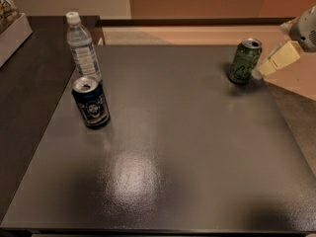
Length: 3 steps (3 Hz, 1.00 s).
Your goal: Knock green can over
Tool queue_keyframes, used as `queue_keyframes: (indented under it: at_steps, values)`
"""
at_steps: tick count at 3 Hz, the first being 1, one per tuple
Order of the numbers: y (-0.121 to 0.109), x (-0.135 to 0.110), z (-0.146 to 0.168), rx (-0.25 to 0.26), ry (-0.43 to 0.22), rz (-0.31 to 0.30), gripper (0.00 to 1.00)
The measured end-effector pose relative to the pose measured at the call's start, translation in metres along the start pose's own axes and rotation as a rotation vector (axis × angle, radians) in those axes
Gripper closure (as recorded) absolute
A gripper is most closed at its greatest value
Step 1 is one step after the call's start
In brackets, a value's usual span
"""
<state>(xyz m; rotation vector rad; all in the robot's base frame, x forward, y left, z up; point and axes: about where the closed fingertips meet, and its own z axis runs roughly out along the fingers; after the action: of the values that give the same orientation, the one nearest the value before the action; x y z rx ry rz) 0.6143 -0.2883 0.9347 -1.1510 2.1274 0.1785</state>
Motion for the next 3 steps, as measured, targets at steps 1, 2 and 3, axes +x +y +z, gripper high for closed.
queue_keyframes:
  at_steps: [1, 2, 3]
  values:
    - [-0.003, 0.002, 0.012, 0.007, -0.051, 0.024, 0.0]
    - [-0.005, 0.002, 0.024, 0.002, -0.087, 0.038, 0.0]
    - [-0.009, 0.003, 0.036, 0.006, -0.099, 0.063, 0.0]
